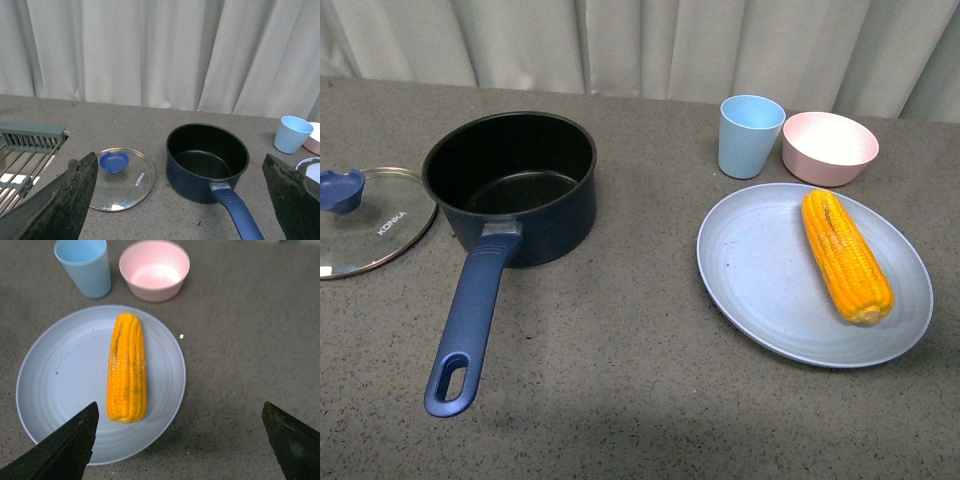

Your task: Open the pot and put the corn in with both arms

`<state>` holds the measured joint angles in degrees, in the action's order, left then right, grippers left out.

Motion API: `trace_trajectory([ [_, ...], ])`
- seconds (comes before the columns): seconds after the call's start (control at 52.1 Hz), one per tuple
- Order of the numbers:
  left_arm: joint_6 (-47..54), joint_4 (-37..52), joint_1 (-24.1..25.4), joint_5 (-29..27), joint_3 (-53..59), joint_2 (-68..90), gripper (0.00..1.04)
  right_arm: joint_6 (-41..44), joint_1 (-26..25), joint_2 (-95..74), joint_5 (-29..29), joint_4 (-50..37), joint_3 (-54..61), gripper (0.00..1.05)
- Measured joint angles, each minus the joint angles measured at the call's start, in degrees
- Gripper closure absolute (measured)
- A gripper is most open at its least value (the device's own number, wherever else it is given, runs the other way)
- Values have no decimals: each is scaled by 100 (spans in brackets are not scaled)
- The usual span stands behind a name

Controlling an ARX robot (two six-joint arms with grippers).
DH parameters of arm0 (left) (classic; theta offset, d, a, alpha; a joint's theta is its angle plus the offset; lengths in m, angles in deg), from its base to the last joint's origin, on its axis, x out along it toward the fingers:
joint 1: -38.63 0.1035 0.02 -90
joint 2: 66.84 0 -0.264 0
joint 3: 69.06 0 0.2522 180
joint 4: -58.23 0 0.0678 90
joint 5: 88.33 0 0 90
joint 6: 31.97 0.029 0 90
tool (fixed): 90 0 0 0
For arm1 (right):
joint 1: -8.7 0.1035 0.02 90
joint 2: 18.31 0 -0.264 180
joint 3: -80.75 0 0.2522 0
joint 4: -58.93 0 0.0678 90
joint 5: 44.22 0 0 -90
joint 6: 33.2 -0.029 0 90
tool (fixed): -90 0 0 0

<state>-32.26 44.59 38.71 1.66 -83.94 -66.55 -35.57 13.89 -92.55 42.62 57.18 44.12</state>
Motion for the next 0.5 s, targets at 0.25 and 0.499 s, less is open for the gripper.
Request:
trace_trajectory([
  [0.25,0,0,0,2,0,0,6,-479,295,-2188,-195,221,-1325,9],
  [0.499,0,0,0,2,0,0,6,-973,614,-3265,-356,544,-2192,9],
])
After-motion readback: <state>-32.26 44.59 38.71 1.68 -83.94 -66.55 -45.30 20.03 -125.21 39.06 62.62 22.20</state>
